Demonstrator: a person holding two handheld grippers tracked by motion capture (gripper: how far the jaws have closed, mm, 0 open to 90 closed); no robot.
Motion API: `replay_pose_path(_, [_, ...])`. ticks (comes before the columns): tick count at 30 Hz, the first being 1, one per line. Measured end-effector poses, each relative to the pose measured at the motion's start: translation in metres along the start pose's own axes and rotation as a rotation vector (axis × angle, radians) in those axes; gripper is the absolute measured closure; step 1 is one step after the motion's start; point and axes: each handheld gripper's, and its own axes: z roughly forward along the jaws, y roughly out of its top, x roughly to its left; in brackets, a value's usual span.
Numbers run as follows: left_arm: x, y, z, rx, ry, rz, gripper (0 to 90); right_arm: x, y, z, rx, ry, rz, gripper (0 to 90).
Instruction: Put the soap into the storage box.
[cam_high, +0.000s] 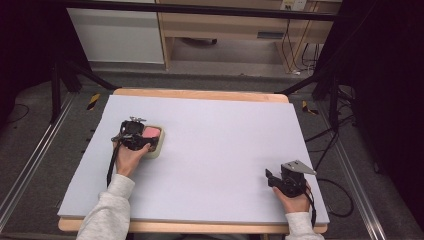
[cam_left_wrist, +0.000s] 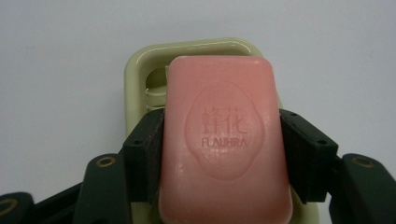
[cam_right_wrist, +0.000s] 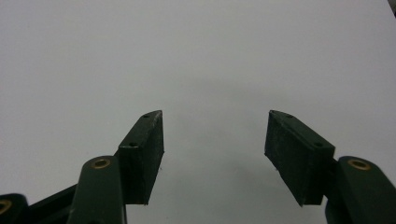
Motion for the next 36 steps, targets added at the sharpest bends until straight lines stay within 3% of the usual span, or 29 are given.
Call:
replay_pose_path(17, [-0.001, -0.002, 0.001, -0.004, 0.009, 0.007, 36.7, 0.000, 0.000, 0.001, 0.002, -0.004, -0.004, 35.7])
replay_pose_path(29, [0.000, -0.001, -0.030, -0.087, -0.009, 0.033, 28.0, 0.001, 0.000, 0.000, 0.005, -0.004, -0.003, 35.6])
replay_pose_path(36, [0.000, -0.014, -0.049, -0.128, -0.062, 0.032, 26.1, 0.000, 0.000, 0.000, 0.005, -0.002, 0.003, 36.1])
